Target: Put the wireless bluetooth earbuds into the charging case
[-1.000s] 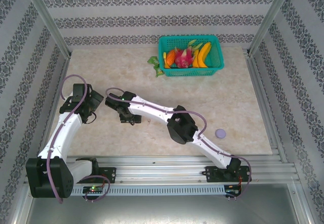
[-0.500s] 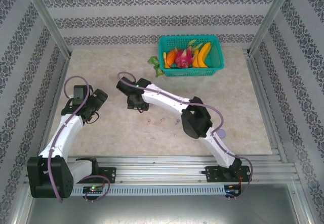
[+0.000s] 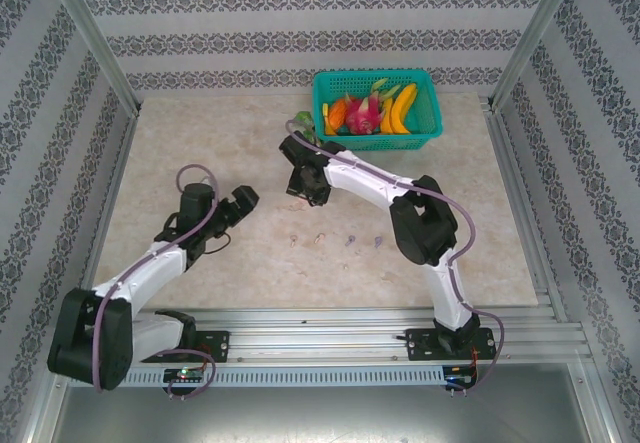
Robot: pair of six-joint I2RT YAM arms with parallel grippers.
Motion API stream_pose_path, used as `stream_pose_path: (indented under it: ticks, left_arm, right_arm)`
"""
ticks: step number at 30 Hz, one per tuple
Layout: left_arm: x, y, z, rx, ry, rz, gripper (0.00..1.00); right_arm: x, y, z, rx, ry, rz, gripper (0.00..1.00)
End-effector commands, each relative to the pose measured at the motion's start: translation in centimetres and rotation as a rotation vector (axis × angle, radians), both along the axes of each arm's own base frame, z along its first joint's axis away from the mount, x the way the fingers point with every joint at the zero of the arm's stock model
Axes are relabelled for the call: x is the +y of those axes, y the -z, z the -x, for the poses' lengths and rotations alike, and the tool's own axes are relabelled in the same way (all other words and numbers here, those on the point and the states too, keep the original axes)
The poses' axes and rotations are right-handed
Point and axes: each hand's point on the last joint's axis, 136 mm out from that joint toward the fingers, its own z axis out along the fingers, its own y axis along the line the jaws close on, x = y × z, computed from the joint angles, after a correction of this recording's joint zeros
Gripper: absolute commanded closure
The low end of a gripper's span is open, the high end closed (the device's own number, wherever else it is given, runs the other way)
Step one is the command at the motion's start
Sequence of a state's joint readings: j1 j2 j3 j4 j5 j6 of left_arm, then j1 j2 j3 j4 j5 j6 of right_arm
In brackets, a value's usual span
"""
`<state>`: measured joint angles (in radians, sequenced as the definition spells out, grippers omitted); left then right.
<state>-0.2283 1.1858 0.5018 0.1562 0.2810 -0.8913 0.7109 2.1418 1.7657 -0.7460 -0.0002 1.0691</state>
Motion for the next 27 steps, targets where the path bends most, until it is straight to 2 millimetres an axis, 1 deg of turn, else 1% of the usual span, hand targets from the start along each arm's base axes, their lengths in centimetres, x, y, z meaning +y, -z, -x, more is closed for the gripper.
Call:
stream_pose_path:
  ticks: [1, 3, 7, 11, 14, 18, 20, 23, 27]
  left_arm:
    - [-4.4, -3.8, -1.9, -0.210, 0.136, 0.014, 0.00]
    - [-6.2, -3.8, -2.1, -0.236, 0.179, -0.002, 0.00]
    - [-8.3, -3.2, -2.5, -0.261, 0.209, -0.003, 0.00]
    - [-9.8, -3.0, -3.1, -0.285, 0.216, 0.010, 0.01]
    - [-10.9, -2.9, -3.6, -0.302, 0.223, 0.016, 0.03]
    - [-12.1, -3.0, -4.3, -0.317, 0.225, 0.028, 0.07]
    - [-12.3, -2.9, -4.6, -0.322, 0.218, 0.030, 0.08]
    - [-12.5, -2.9, -5.1, -0.329, 0.210, 0.033, 0.14]
    - [-12.9, -2.9, -5.6, -0.335, 0.214, 0.040, 0.23]
  right_arm:
    - [0.1, -2.4, -1.1, -0.022, 0.078, -0.162, 0.53]
    - [-0.7, -2.6, -1.5, -0.019, 0.119, -0.196, 0.53]
    - [-1.9, -3.2, -2.0, -0.015, 0.170, -0.233, 0.52]
    - [-2.0, -3.8, -2.3, -0.006, 0.210, -0.283, 0.52]
    - [-1.9, -3.9, -2.3, 0.006, 0.236, -0.309, 0.52]
    - [-1.6, -4.2, -2.3, 0.015, 0.267, -0.343, 0.52]
    - [-1.5, -4.3, -2.4, 0.019, 0.279, -0.352, 0.52]
    - [-1.4, -4.6, -2.2, 0.022, 0.288, -0.363, 0.52]
    - [-1.3, -4.9, -2.0, 0.020, 0.294, -0.372, 0.52]
